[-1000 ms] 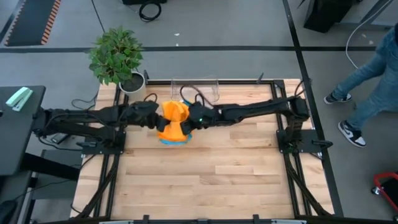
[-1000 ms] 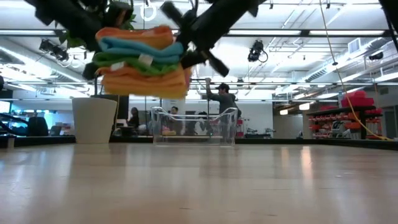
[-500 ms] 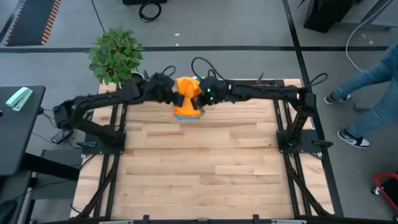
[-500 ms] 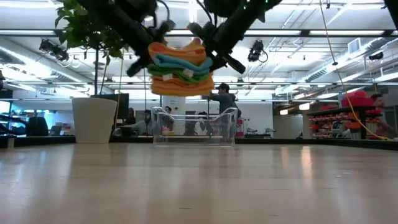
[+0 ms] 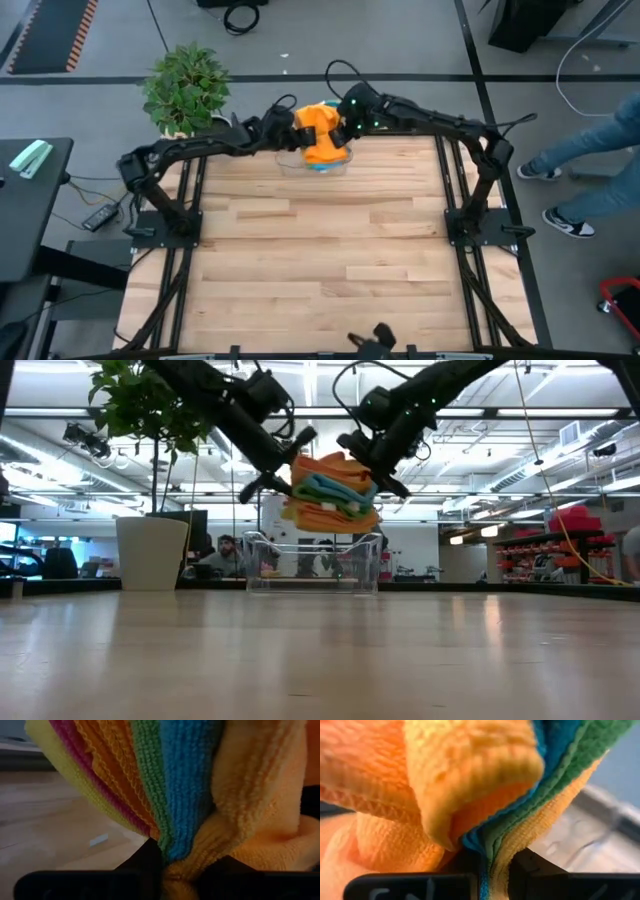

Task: Fold microfiber towels
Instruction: Put the stacked microfiber cloths into the transparent bin

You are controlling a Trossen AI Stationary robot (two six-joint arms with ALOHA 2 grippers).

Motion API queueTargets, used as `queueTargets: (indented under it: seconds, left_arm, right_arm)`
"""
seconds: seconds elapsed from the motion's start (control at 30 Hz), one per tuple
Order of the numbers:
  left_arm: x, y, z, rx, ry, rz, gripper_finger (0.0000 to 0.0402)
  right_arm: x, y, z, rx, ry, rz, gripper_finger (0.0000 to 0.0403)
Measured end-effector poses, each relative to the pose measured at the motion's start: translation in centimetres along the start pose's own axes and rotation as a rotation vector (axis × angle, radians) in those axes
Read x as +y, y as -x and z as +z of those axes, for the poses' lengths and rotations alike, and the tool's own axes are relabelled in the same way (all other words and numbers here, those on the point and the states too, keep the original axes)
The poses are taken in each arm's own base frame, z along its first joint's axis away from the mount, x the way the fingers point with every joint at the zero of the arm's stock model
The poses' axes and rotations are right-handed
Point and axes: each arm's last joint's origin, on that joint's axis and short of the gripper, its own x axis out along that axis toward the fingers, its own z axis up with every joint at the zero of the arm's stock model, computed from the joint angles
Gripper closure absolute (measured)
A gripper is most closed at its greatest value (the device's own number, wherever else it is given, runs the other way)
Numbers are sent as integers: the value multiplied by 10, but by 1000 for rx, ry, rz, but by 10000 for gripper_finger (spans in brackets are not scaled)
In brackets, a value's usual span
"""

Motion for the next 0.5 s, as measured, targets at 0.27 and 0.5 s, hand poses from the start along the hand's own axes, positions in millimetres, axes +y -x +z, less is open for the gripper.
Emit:
queueTargets:
  seconds: [0.27,0.5]
  left_arm:
    - [15,-31,-2,-12,115,40,328]
    - [36,-29,17,15,97,78,329]
  right_arm:
    - [-29,-6,12,-22,75,-3,352]
    - [-30,-34,11,-40,66,-10,352]
